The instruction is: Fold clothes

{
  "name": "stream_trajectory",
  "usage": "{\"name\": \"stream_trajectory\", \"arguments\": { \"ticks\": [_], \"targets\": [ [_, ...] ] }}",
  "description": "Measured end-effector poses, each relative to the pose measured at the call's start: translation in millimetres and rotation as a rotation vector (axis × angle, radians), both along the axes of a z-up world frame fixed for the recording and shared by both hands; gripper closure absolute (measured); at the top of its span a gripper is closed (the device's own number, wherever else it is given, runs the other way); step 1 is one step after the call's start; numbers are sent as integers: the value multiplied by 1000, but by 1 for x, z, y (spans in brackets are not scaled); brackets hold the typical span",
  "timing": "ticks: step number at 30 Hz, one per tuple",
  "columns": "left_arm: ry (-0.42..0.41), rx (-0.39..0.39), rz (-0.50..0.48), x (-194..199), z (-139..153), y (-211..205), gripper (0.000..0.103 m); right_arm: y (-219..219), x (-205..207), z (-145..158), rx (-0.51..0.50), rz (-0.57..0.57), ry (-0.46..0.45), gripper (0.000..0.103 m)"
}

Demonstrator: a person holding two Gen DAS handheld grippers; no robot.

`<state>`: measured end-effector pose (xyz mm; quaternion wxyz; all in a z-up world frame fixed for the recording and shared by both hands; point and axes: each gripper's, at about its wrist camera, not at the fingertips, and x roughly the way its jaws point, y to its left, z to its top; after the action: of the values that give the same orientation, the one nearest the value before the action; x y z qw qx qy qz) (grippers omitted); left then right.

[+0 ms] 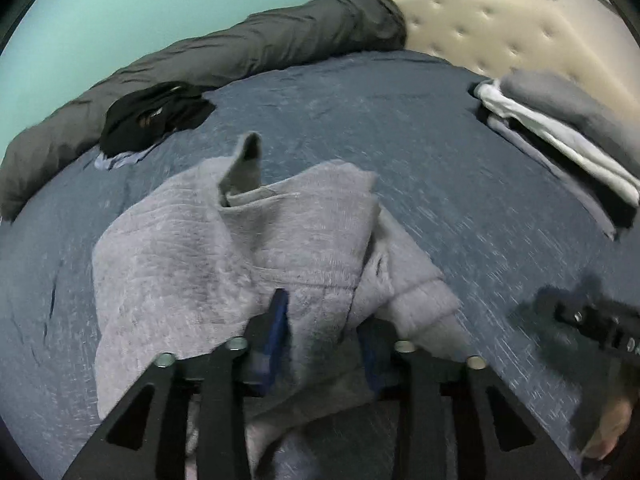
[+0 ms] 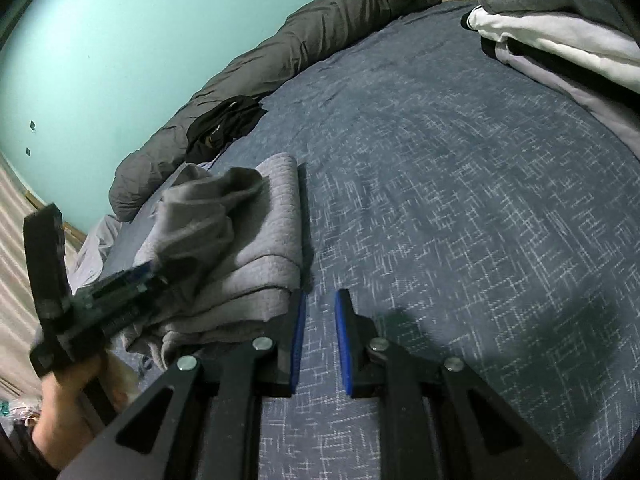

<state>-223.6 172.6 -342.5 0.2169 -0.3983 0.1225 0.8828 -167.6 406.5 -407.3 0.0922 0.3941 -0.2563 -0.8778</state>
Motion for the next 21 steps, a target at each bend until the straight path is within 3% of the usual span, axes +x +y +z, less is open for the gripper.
{"name": "stream_trajectory", "arguments": {
  "ticks": [5, 8, 12, 19, 21],
  "targets": [
    [31, 133, -33, 24, 32, -23, 41, -1, -1, 1, -12, 1, 3, 89],
    [36, 211, 33, 26, 45, -62, 41, -4, -2, 0, -20, 1, 4, 89],
    [3, 228, 152, 13, 38, -109, 41, -8, -3, 0, -30, 1, 7, 89],
    [-14, 245, 237, 12, 6, -157, 41, -20, -15, 3, -77, 33, 32, 88],
    [-30, 260, 232, 14, -5, -161, 41, -25, -20, 3, -106, 48, 43, 71]
  ]
}}
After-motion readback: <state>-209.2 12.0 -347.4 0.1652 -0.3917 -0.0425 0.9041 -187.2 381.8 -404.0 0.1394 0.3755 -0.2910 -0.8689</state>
